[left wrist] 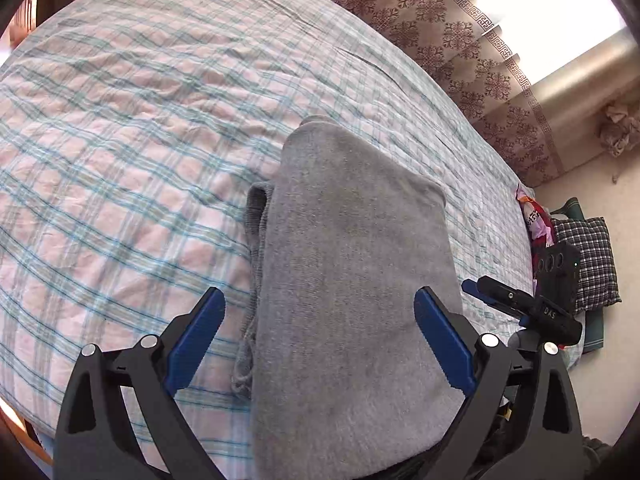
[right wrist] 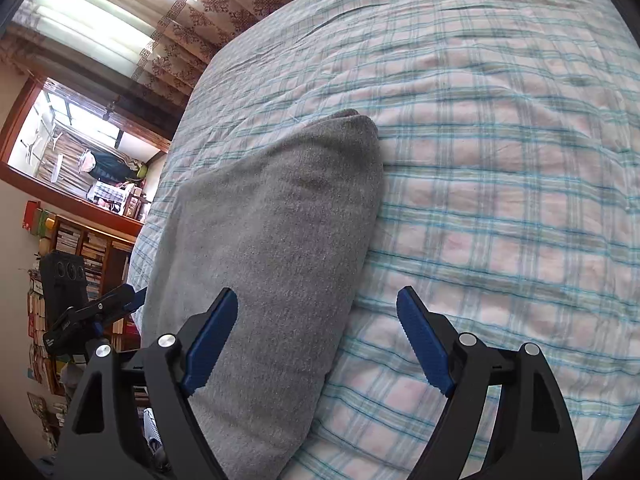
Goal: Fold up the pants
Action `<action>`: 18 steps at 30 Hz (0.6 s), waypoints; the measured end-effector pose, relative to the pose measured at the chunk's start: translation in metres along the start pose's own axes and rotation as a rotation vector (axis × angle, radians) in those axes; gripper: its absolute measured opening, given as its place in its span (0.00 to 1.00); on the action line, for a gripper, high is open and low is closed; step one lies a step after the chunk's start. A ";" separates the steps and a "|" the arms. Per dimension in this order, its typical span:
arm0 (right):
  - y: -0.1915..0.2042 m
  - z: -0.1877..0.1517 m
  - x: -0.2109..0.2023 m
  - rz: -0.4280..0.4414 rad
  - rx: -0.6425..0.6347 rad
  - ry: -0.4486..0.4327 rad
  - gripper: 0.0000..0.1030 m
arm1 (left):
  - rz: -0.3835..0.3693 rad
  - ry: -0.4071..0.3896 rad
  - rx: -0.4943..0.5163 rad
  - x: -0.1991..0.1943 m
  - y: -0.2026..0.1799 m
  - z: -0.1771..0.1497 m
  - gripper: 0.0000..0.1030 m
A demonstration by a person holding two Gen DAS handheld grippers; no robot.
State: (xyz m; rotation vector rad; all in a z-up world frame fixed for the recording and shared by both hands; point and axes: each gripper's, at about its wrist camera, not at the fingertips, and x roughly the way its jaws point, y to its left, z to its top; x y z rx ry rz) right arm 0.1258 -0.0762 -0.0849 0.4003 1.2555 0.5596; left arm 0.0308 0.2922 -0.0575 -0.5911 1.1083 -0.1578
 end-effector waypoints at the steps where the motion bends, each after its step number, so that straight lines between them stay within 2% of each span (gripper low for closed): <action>1: -0.001 -0.002 0.002 0.002 0.005 0.006 0.79 | -0.014 0.010 -0.003 0.004 0.003 0.003 0.94; 4: -0.003 -0.006 0.008 0.011 0.015 0.025 0.79 | -0.050 0.046 -0.002 0.018 0.008 0.008 0.94; 10: -0.008 -0.009 0.022 0.029 0.039 0.050 0.79 | -0.049 0.092 0.006 0.042 0.016 0.016 0.94; 18: -0.005 -0.008 0.049 0.098 0.072 0.093 0.84 | -0.111 0.100 0.044 0.054 0.015 0.015 0.94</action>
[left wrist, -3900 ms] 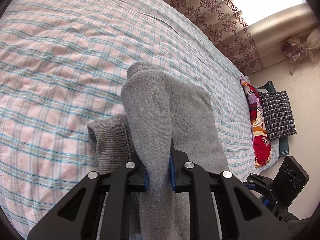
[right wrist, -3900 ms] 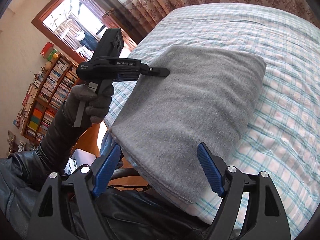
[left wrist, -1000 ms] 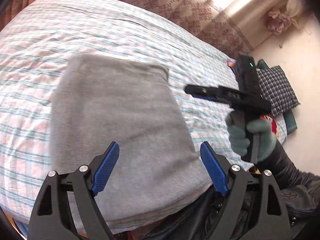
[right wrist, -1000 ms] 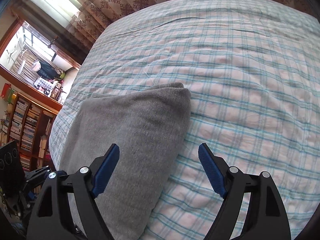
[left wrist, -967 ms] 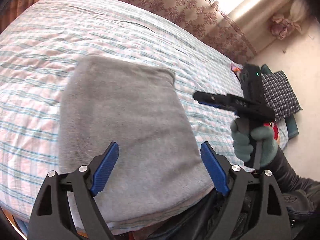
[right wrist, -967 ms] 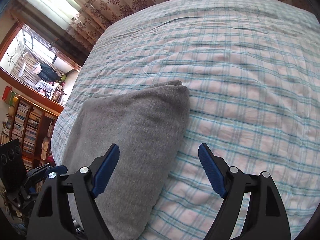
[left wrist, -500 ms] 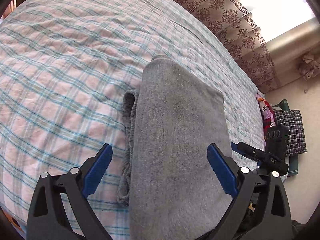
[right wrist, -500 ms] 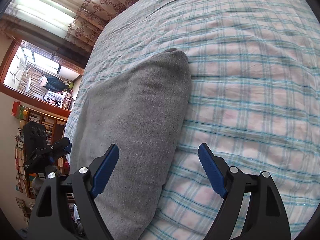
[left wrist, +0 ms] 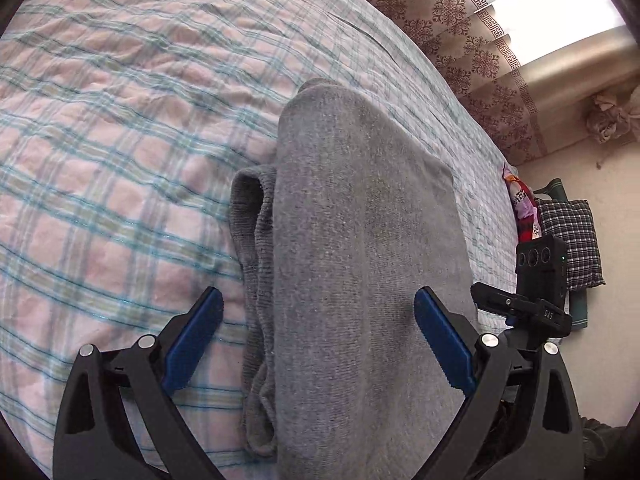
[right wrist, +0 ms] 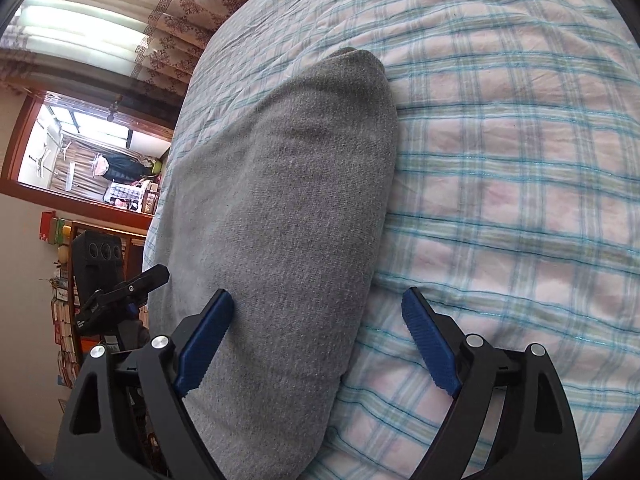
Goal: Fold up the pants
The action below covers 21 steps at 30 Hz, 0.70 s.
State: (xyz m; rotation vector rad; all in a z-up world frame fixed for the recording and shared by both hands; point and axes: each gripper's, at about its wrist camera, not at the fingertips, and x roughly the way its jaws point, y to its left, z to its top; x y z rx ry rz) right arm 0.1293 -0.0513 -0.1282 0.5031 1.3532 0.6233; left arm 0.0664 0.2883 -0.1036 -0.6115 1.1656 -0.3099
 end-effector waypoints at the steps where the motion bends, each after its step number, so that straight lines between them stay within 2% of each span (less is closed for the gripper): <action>1: 0.001 0.000 0.005 0.010 0.002 0.005 0.86 | -0.017 0.003 0.007 0.000 -0.002 -0.001 0.94; 5: 0.008 0.000 0.018 0.031 -0.009 0.012 0.87 | -0.056 0.026 0.060 0.006 -0.015 -0.008 0.92; 8: 0.018 0.002 0.028 0.066 -0.029 0.031 0.87 | -0.061 0.020 0.041 0.010 -0.014 -0.008 0.90; 10: 0.025 0.004 0.038 0.090 -0.044 0.052 0.87 | -0.068 0.019 0.025 0.011 -0.012 -0.008 0.82; 11: 0.028 0.005 0.040 0.081 -0.057 0.053 0.86 | -0.067 0.022 0.023 0.011 -0.012 -0.009 0.75; 13: 0.036 0.006 0.044 0.072 -0.083 0.052 0.69 | -0.066 0.026 0.028 0.013 -0.014 -0.011 0.69; 16: 0.043 0.008 0.039 0.070 -0.113 0.038 0.49 | -0.060 0.023 0.026 0.012 -0.018 -0.012 0.58; 18: 0.048 0.011 0.033 0.095 -0.122 0.025 0.43 | -0.065 0.014 0.023 0.010 -0.020 -0.012 0.50; 21: 0.062 0.015 0.022 0.101 -0.169 -0.006 0.39 | -0.087 -0.002 0.038 0.002 -0.025 -0.013 0.45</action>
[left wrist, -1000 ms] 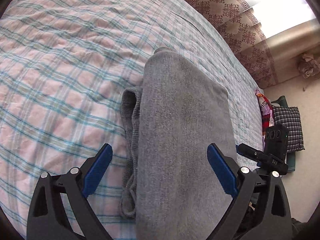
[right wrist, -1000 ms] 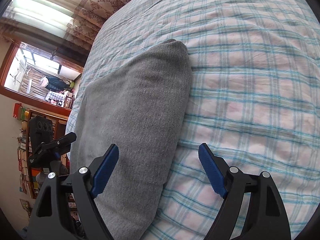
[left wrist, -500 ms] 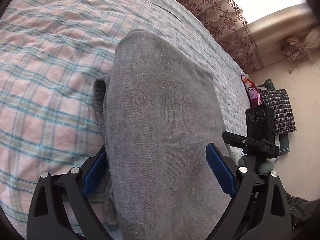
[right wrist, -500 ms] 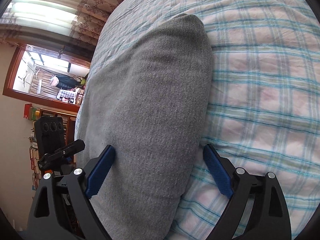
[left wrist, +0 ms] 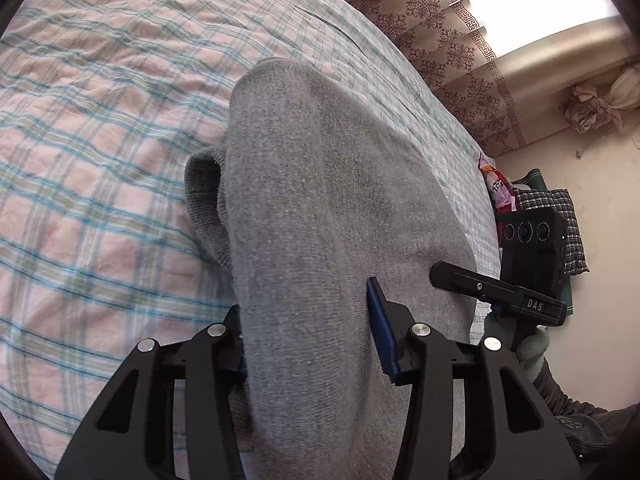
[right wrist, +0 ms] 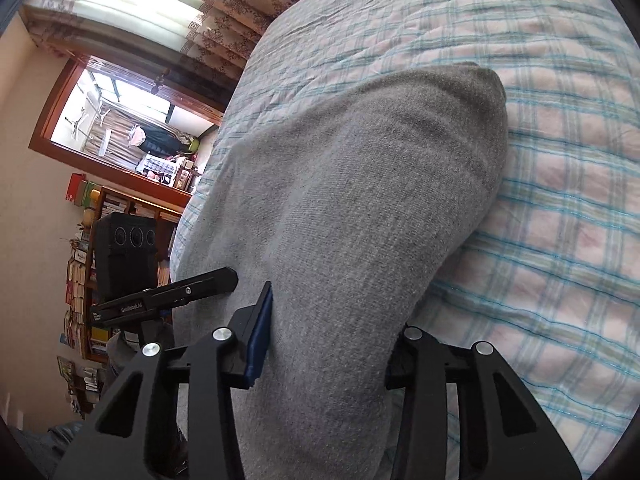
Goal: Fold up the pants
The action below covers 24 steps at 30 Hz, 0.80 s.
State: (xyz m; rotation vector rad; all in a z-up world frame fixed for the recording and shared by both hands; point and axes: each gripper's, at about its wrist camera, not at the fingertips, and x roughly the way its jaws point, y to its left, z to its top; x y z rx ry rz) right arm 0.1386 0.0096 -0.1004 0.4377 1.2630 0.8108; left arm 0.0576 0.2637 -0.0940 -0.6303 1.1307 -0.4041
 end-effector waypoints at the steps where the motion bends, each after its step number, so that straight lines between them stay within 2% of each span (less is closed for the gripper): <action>1: 0.004 0.003 -0.005 0.004 -0.015 -0.010 0.39 | -0.010 -0.004 0.004 -0.002 -0.003 0.000 0.44; 6: 0.022 0.010 -0.041 0.010 -0.082 -0.082 0.38 | -0.072 -0.012 0.029 -0.004 -0.022 0.005 0.44; 13: 0.018 0.023 -0.113 -0.029 -0.113 -0.205 0.38 | -0.129 -0.028 0.131 0.018 -0.086 0.032 0.44; 18: -0.012 0.027 -0.175 -0.085 -0.092 -0.295 0.38 | -0.159 0.005 0.212 0.057 -0.147 0.053 0.44; 24: -0.060 0.016 -0.248 -0.151 -0.042 -0.388 0.38 | -0.192 0.070 0.279 0.122 -0.217 0.073 0.44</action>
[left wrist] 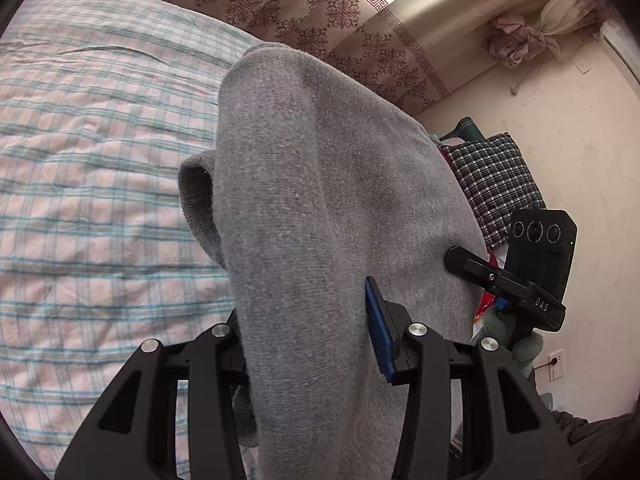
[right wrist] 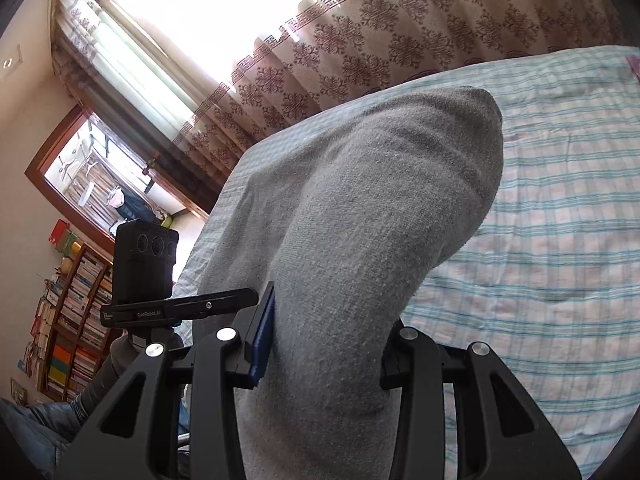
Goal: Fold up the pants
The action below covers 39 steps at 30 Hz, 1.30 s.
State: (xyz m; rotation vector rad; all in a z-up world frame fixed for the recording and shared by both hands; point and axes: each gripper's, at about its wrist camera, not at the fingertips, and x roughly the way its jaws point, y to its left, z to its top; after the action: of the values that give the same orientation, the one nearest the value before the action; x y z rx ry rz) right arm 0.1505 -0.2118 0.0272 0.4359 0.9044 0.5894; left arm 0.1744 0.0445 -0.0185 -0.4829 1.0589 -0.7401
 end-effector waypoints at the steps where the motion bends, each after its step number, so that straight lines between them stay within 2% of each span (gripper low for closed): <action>1: -0.010 0.000 -0.011 -0.011 0.009 -0.013 0.38 | -0.004 0.011 0.012 0.013 -0.008 0.006 0.44; 6: -0.069 0.010 -0.053 -0.059 0.049 -0.063 0.38 | -0.024 0.060 0.050 0.077 -0.044 0.033 0.44; 11: -0.124 0.021 -0.075 -0.101 0.080 -0.081 0.38 | -0.027 0.107 0.071 0.139 -0.068 0.054 0.44; 20: -0.206 0.037 -0.074 -0.141 0.134 -0.052 0.38 | 0.002 0.168 0.070 0.232 -0.078 0.078 0.44; 24: -0.233 0.034 -0.067 -0.184 0.151 -0.014 0.40 | 0.047 0.201 0.076 0.260 -0.074 0.077 0.45; 29: -0.251 0.022 -0.063 -0.221 0.184 0.000 0.49 | 0.102 0.190 0.130 0.268 -0.076 0.072 0.56; 31: -0.250 0.021 -0.067 -0.265 0.193 -0.021 0.62 | 0.125 0.184 0.146 0.267 -0.078 0.072 0.61; 33: -0.247 0.018 -0.077 -0.309 0.194 -0.051 0.63 | 0.151 0.175 0.154 0.264 -0.080 0.073 0.67; 36: -0.235 0.013 -0.098 -0.437 0.184 -0.111 0.64 | 0.182 0.145 0.168 0.245 -0.083 0.070 0.67; 39: -0.206 0.002 -0.117 -0.559 0.117 -0.166 0.64 | 0.193 0.109 0.214 0.218 -0.090 0.062 0.68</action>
State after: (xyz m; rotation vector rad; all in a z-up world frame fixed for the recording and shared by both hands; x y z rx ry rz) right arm 0.1559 -0.4435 -0.0216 0.3113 0.8548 -0.0109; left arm 0.2660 -0.1775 -0.0622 -0.1557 1.0962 -0.7043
